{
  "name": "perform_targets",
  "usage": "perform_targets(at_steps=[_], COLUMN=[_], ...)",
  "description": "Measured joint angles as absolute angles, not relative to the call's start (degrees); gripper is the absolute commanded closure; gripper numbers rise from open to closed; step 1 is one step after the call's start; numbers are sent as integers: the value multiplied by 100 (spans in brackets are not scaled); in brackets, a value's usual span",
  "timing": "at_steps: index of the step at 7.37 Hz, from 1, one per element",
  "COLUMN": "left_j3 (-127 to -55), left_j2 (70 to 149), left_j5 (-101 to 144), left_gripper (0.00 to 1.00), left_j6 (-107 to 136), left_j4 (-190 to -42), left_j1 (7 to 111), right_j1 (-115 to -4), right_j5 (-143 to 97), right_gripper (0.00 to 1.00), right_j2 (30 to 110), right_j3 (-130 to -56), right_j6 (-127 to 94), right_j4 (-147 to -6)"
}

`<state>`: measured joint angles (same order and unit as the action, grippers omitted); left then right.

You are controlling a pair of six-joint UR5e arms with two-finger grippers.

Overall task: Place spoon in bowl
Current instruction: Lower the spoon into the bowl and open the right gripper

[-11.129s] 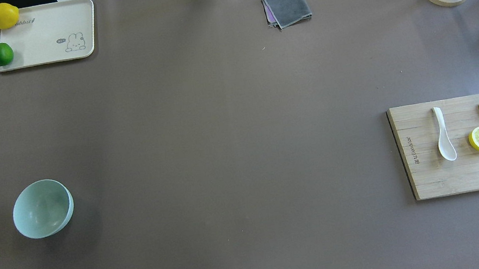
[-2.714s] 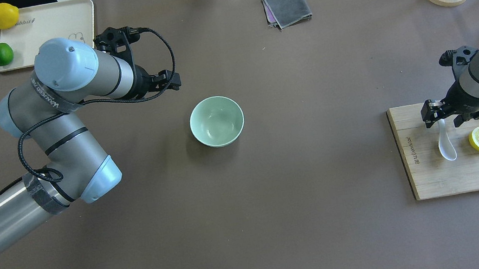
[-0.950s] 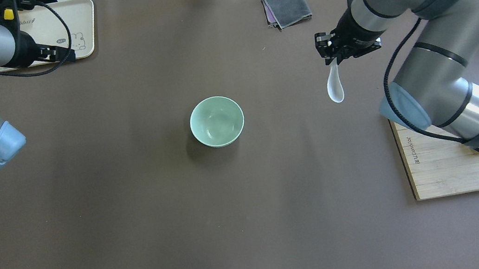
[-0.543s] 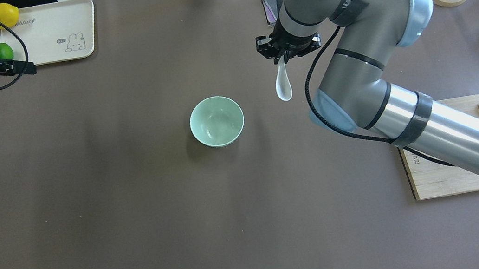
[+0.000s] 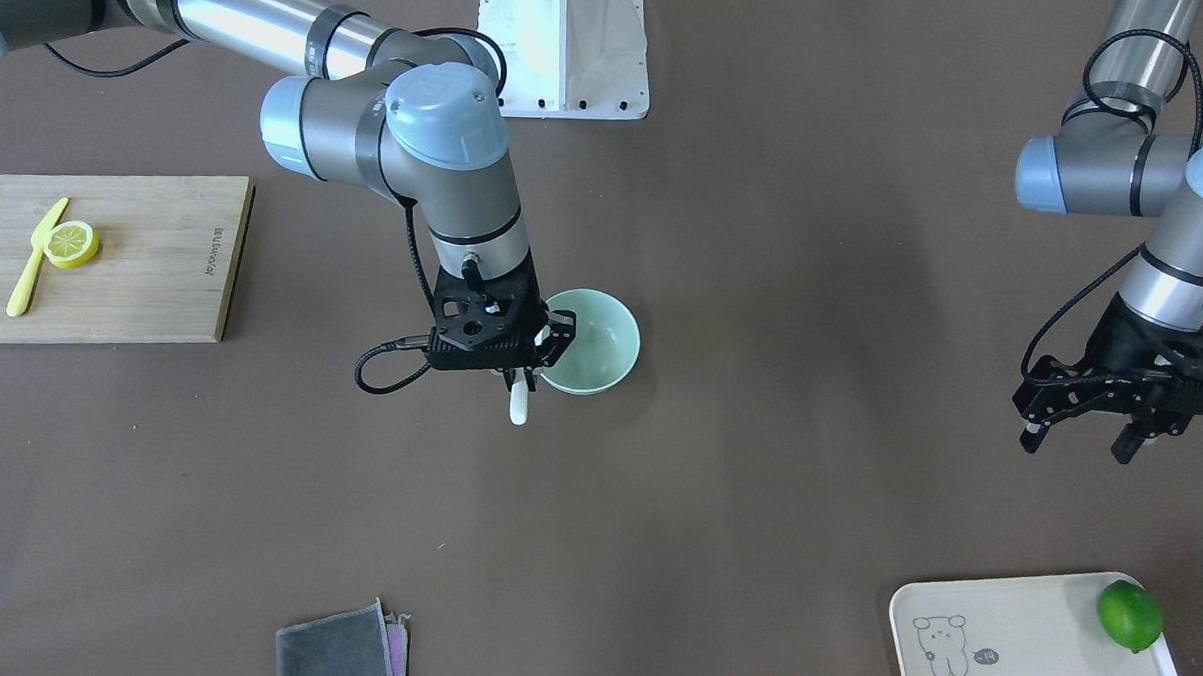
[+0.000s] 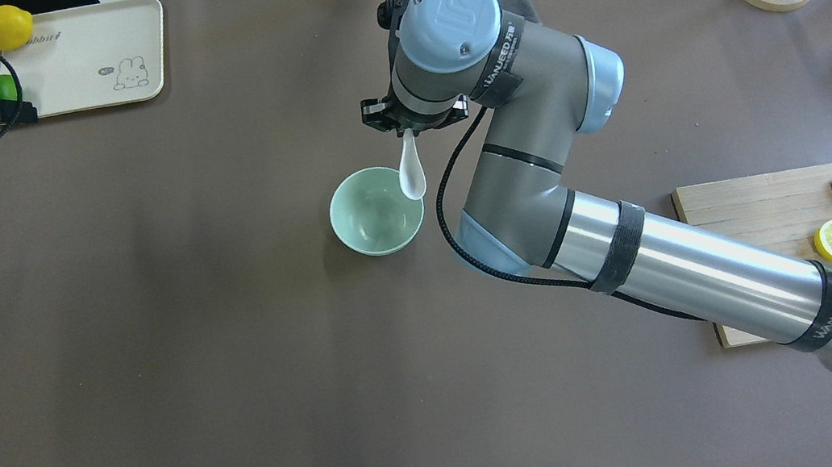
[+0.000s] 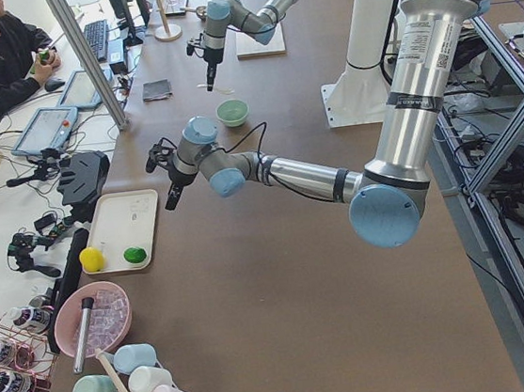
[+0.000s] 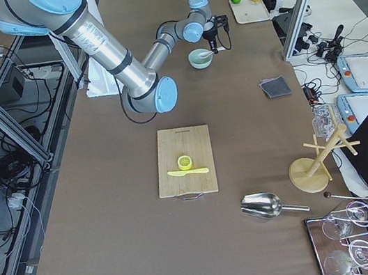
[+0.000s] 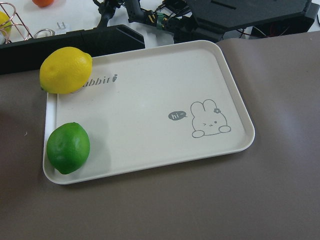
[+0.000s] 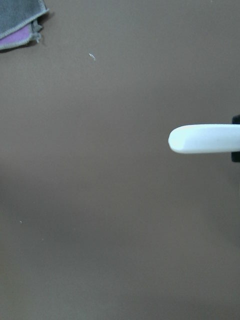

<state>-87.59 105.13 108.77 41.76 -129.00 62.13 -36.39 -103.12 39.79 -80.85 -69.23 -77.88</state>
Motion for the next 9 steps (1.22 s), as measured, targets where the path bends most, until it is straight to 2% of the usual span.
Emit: perform_targets(at_steps=[6,7,8,9], left_j3=[-8628,-8583,-8558,-8546], left_j2=[10551,10571,10580,10584], left_j5=[10872,10872,10872,10872], left_gripper=[2,2,2,2], left_j6=[4182,4180,4181,4183], left_j4=[-12917,-12927,-12938,-12945], left_j1=[6206,6203,6200,6198], right_j1=[-3145,-3098,-3068,-3056], right_j5=[-9637,-9574,-9528,-9503], right_gripper=[100,48,0,0], right_j2=[3790,3768,3759,3749], right_j3=[-7818,-7723,-7596,-7513], right_j6=[-7117,-7130,-7137,-7148], right_j4=[-7714,-7595,-7397,-7274])
